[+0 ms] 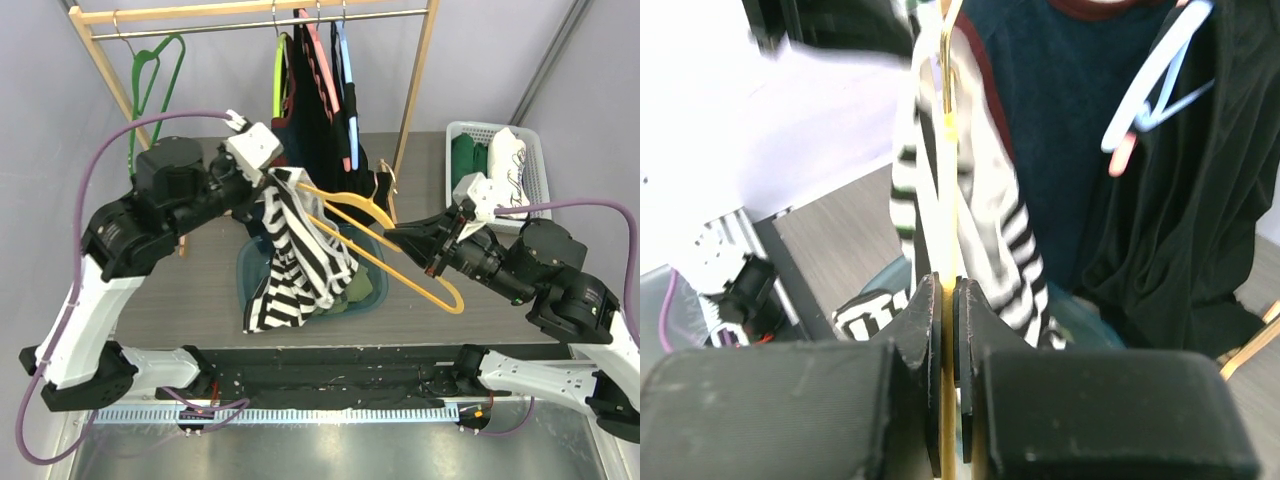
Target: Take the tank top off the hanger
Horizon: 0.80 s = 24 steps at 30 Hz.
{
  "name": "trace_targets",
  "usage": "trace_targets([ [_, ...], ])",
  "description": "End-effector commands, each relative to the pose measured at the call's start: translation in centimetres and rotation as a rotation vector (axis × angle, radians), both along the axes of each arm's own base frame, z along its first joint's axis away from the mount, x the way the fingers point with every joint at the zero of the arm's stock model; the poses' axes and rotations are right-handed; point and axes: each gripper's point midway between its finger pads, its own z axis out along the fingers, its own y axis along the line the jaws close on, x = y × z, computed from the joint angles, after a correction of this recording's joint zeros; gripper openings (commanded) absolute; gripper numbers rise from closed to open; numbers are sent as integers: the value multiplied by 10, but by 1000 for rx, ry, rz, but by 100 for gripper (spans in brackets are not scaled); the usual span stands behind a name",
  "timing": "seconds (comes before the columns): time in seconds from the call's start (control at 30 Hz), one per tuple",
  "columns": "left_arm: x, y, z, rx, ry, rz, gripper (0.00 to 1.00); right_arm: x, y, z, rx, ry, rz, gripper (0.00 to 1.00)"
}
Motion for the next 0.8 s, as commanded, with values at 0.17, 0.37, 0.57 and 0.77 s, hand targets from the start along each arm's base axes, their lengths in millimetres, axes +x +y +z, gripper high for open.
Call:
trace_targets([
  [0.17,33,72,111,-73,-386,367,0,-27,-34,11,83,18,21,1],
  [0.37,26,27,134,-151,-418,145,0,-27,-49,16,112,10,-28,1],
  [0.57,48,0,122,-109,-427,116,0,-30,-68,27,161,-18,-70,1],
  [0.77,52,-17,83,-30,-360,42,0,-33,-86,29,191,-23,-106,1],
])
